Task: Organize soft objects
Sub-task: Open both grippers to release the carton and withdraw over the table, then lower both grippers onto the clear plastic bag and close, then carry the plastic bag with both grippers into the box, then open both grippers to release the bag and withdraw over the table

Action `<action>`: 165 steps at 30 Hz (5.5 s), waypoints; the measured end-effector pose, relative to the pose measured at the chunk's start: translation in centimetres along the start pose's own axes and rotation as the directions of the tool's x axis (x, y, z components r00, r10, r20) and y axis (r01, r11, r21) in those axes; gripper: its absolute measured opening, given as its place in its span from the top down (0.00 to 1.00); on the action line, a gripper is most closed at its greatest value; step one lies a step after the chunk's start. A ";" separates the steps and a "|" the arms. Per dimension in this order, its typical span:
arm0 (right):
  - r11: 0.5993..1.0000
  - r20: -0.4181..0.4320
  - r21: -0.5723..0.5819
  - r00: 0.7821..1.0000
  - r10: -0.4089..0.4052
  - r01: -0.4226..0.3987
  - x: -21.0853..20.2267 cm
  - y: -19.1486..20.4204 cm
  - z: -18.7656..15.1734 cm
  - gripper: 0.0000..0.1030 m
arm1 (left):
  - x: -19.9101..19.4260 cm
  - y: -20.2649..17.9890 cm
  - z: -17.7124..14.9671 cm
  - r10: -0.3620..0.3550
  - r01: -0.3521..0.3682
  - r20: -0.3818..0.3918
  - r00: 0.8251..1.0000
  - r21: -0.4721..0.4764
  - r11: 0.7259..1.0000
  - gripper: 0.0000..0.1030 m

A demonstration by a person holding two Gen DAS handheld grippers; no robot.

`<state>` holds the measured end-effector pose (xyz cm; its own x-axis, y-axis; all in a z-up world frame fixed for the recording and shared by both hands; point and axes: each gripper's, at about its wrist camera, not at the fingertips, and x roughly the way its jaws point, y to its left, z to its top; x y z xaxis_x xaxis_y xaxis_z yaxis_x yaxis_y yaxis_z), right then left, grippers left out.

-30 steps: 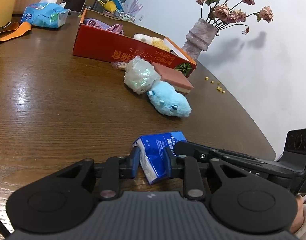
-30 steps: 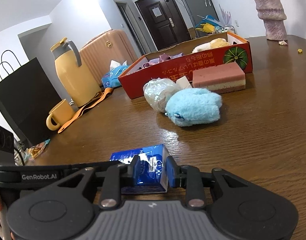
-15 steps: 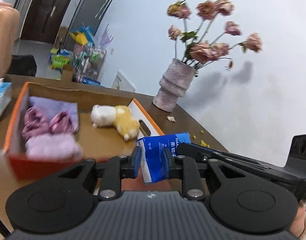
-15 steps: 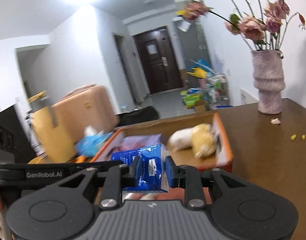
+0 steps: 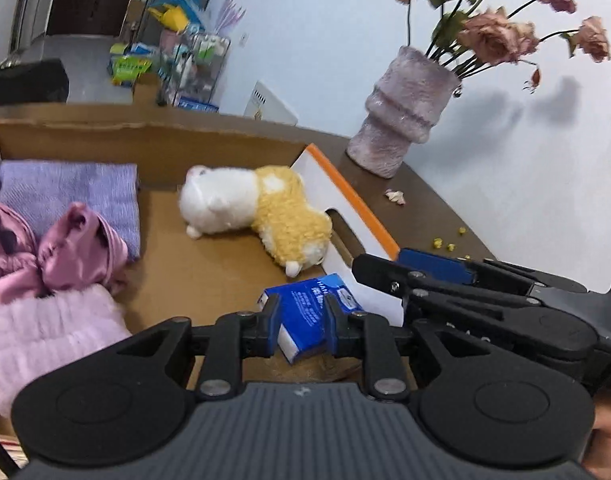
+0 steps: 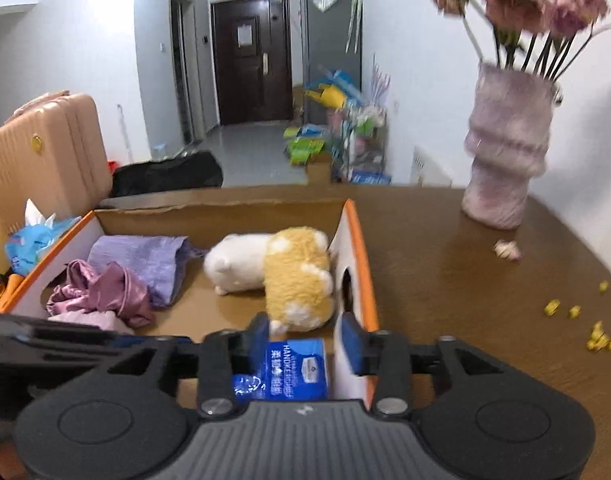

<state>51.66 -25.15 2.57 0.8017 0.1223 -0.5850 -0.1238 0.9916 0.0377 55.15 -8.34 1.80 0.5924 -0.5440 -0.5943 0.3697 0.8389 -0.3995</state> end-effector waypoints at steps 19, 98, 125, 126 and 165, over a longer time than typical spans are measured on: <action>0.995 0.265 -0.082 0.961 0.074 -0.054 -18.2 2.0 -3.2 0.29 | -21.7 -4.0 -8.5 0.300 -0.408 0.411 0.861 0.205 0.890 0.19; 0.924 0.015 -0.007 0.924 0.381 -0.381 -14.6 10.9 -16.5 0.91 | -18.0 2.0 -17.9 0.046 -0.041 0.098 0.994 -0.054 0.998 0.59; 0.901 0.030 0.140 0.911 0.411 -0.411 -12.3 9.1 -14.9 0.87 | -16.1 3.0 -18.7 -0.069 0.068 0.053 0.996 0.011 0.998 0.89; 0.900 0.029 0.141 0.910 0.413 -0.413 -12.4 9.0 -14.9 0.88 | -16.3 2.8 -18.8 -0.077 0.076 0.058 0.995 0.023 0.997 0.90; 0.931 -0.194 0.158 0.915 0.355 -0.328 15.9 5.4 8.6 0.87 | 4.5 10.7 7.6 0.230 -0.230 -0.147 0.962 0.019 0.973 0.86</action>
<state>68.80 -17.47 0.44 0.5763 0.4554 -0.6786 -0.2856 0.8902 0.3549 67.22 -1.68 0.20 0.5496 -0.3324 -0.7665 0.2369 0.9418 -0.2386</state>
